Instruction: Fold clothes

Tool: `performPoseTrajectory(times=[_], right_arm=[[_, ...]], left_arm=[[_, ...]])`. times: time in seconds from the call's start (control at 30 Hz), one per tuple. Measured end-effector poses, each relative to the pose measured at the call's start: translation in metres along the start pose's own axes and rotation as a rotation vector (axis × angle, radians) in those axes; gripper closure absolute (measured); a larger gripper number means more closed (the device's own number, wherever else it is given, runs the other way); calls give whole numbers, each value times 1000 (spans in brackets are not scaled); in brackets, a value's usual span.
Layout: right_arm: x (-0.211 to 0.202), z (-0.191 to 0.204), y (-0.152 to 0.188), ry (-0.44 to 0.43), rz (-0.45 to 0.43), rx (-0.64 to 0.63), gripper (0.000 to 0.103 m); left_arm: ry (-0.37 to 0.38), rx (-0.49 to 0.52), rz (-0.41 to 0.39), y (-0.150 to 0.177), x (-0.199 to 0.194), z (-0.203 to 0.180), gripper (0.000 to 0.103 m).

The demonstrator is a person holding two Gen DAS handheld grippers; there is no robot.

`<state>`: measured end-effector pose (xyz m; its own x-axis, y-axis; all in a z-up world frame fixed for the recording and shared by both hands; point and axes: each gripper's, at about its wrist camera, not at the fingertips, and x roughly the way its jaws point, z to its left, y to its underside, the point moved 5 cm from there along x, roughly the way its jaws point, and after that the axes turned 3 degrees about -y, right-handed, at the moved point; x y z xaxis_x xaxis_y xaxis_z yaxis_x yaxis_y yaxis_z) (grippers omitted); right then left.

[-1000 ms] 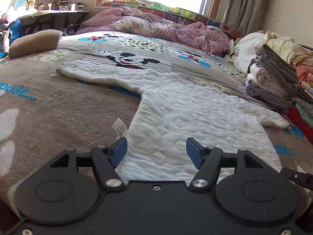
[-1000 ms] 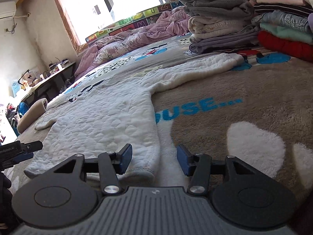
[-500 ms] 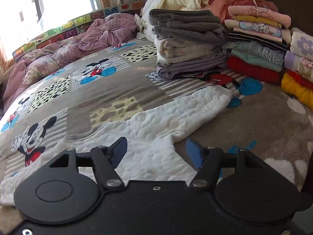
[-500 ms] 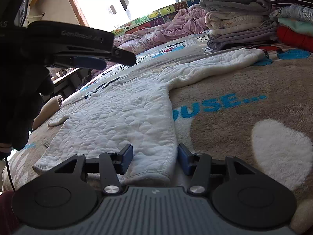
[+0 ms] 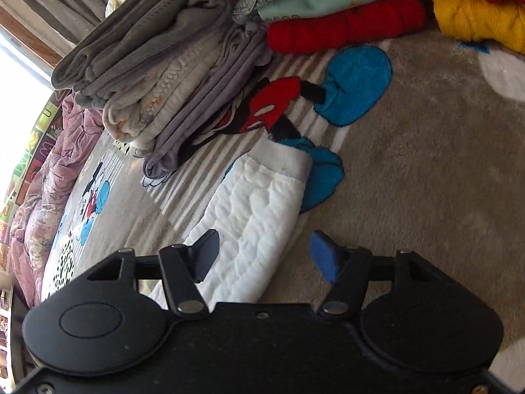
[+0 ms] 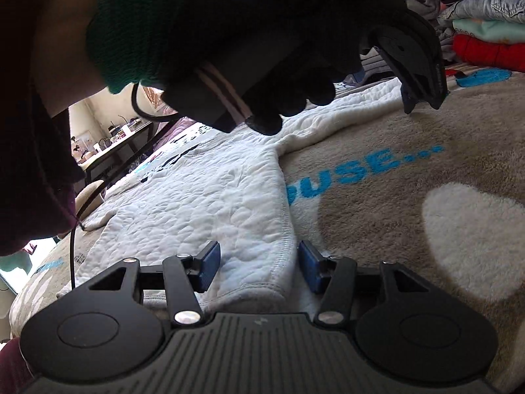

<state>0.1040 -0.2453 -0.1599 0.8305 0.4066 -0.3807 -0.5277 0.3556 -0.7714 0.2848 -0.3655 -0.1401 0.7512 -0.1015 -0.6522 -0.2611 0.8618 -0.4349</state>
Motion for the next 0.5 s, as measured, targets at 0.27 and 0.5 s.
performPoseTrajectory(times=[0.27, 0.5], right_arm=[[-3, 2, -6, 34, 7, -14, 52], [-12, -4, -12, 103, -19, -17, 37]], left_arm=[[-30, -193, -58, -6, -6, 52, 96], [67, -612, -182, 43, -55, 181, 97]])
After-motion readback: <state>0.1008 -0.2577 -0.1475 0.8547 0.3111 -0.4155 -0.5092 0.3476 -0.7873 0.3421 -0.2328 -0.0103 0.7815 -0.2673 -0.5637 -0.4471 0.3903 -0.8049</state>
